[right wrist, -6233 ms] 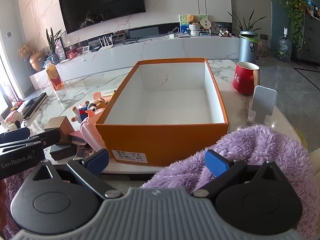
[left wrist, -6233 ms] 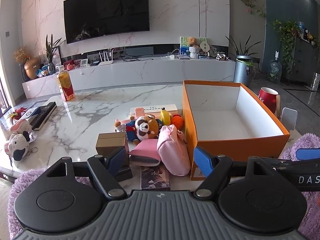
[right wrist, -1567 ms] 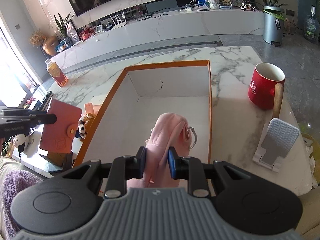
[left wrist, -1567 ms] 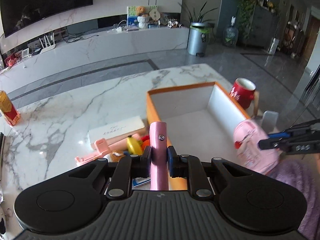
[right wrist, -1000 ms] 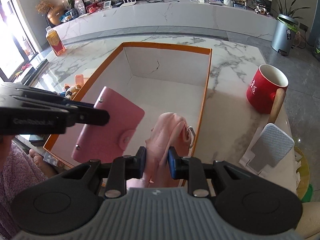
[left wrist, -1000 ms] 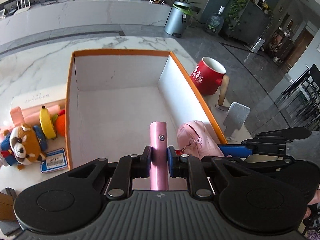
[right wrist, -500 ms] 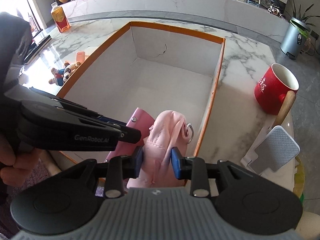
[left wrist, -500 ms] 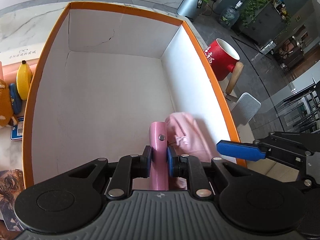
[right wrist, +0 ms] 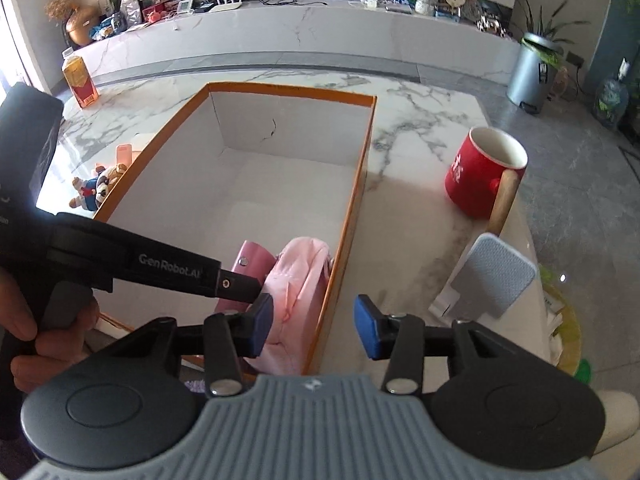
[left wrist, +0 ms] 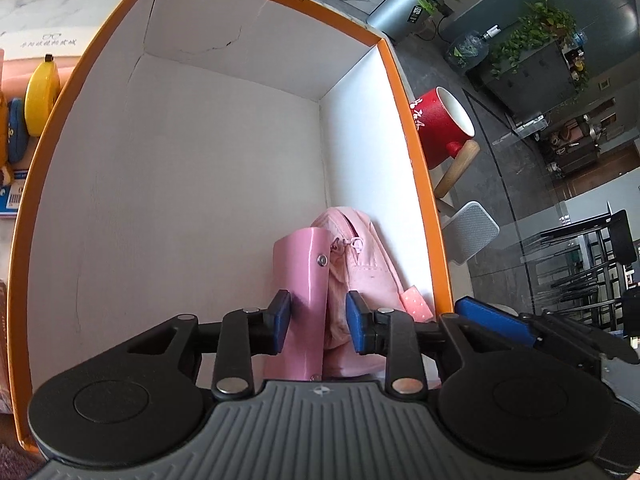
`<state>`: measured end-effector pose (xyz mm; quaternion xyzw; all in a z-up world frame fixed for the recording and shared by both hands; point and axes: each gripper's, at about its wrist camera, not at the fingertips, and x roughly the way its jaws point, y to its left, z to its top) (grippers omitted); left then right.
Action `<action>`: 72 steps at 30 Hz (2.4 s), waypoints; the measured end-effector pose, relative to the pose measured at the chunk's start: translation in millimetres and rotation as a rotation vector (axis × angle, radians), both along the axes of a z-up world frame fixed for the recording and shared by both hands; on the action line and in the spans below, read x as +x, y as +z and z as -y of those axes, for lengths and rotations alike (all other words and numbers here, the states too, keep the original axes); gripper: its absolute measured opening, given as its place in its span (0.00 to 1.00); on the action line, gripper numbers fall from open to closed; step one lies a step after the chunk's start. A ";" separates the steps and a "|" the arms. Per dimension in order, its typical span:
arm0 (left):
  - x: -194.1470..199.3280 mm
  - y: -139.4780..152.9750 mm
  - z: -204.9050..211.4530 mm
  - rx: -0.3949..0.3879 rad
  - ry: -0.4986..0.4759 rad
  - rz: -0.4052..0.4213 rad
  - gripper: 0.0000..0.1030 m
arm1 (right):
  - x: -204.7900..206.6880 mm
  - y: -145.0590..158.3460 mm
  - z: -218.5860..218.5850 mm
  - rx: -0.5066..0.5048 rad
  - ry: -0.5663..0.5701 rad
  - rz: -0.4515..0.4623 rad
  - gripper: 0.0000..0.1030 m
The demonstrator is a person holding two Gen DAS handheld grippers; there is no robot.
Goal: Organize objects
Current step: 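Lower the pink wallet into the box with the left gripper and release, then move both tools back to the cardboard box and photo card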
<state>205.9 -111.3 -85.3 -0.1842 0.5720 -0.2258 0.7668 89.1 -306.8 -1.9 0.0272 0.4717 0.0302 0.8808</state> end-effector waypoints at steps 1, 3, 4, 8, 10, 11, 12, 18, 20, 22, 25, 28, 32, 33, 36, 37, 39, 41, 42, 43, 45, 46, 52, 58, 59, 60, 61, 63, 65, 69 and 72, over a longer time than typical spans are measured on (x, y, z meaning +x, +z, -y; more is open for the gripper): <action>-1.2 -2.0 0.5 -0.012 -0.001 -0.012 0.34 | -1.4 -3.9 1.8 0.015 -0.019 -0.007 0.43; -3.9 -4.7 -0.6 -0.034 0.004 -0.029 0.32 | -3.6 -10.2 4.3 0.032 -0.048 -0.013 0.34; -4.6 -4.6 -0.7 -0.030 0.009 -0.022 0.23 | -3.9 -12.3 5.5 0.042 -0.059 -0.013 0.33; 0.7 0.1 6.3 0.011 -0.025 0.009 0.23 | -6.6 -15.8 7.8 0.068 -0.077 -0.016 0.31; 4.1 1.5 10.6 0.026 -0.041 0.018 0.23 | -5.9 -18.3 7.5 0.071 -0.082 -0.026 0.31; 5.1 1.9 11.3 0.027 -0.042 0.015 0.23 | -4.9 -20.7 7.2 0.073 -0.086 -0.035 0.31; 4.7 2.4 11.8 0.032 -0.048 0.015 0.23 | -4.4 -22.7 7.1 0.077 -0.090 -0.040 0.31; 0.2 1.9 6.6 0.025 -0.046 0.006 0.28 | -4.2 -24.3 5.6 0.077 -0.084 -0.037 0.31; 0.0 1.7 6.9 0.019 -0.044 0.003 0.34 | -4.4 -22.3 4.7 0.073 -0.083 -0.034 0.32; -0.3 1.4 6.9 0.023 -0.047 0.006 0.35 | -5.0 -20.5 5.2 0.078 -0.086 -0.029 0.32; -0.9 0.8 8.8 0.029 -0.050 0.012 0.37 | -7.0 -18.6 6.3 0.078 -0.094 -0.021 0.32; -1.3 1.5 11.8 0.038 -0.053 0.023 0.39 | -8.3 -17.7 7.0 0.073 -0.098 -0.016 0.33; -3.8 6.1 11.4 0.038 -0.062 0.044 0.43 | -11.3 -14.7 7.6 0.062 -0.101 -0.002 0.38; -4.5 7.2 11.1 0.035 -0.065 0.046 0.44 | -11.8 -13.5 7.8 0.063 -0.100 0.002 0.38; -5.8 11.8 10.5 0.032 -0.072 0.059 0.44 | -12.6 -9.2 7.2 0.059 -0.097 0.015 0.39; -6.8 14.7 9.8 0.034 -0.074 0.069 0.44 | -13.2 -7.2 6.7 0.056 -0.097 0.021 0.39; -11.5 24.5 6.5 0.035 -0.078 0.105 0.44 | -15.5 -2.0 5.3 0.052 -0.097 0.039 0.40; -18.4 37.6 1.0 0.036 -0.088 0.154 0.44 | -19.7 5.8 2.5 0.051 -0.088 0.070 0.46; -22.0 43.8 -2.6 0.040 -0.091 0.177 0.44 | -22.0 9.9 0.1 0.053 -0.080 0.089 0.46; -26.8 51.2 -7.1 0.049 -0.096 0.204 0.44 | -24.6 14.2 -3.2 0.057 -0.069 0.108 0.46; -35.3 65.6 -17.7 0.068 -0.097 0.247 0.44 | -30.3 22.6 -11.5 0.077 -0.047 0.146 0.46; -40.2 71.2 -24.9 0.077 -0.095 0.265 0.44 | -32.6 26.4 -16.5 0.092 -0.035 0.160 0.46; -70.0 96.3 -79.9 0.177 -0.026 0.338 0.44 | -44.0 39.8 -60.9 0.202 0.062 0.210 0.46; -94.6 103.3 -144.1 0.309 0.104 0.344 0.47 | -44.9 33.7 -118.1 0.291 0.174 0.186 0.46; -97.8 102.4 -154.1 0.331 0.123 0.343 0.47 | -43.7 30.8 -128.2 0.297 0.191 0.173 0.46; -102.5 101.1 -163.8 0.352 0.141 0.340 0.49 | -41.9 27.9 -137.6 0.301 0.207 0.160 0.46; -106.1 99.4 -171.7 0.367 0.157 0.335 0.50 | -40.9 24.2 -149.5 0.303 0.227 0.143 0.46; -111.6 93.9 -188.3 0.392 0.191 0.323 0.53 | -36.1 16.7 -169.5 0.300 0.253 0.112 0.46; -115.6 87.9 -204.6 0.408 0.216 0.315 0.57 | -30.9 10.1 -187.6 0.288 0.274 0.091 0.45; -114.4 73.0 -224.6 0.411 0.247 0.293 0.64 | -16.1 -2.9 -219.5 0.244 0.313 0.065 0.41; -107.8 59.2 -237.4 0.401 0.259 0.261 0.64 | -2.6 -11.5 -236.5 0.202 0.337 0.048 0.41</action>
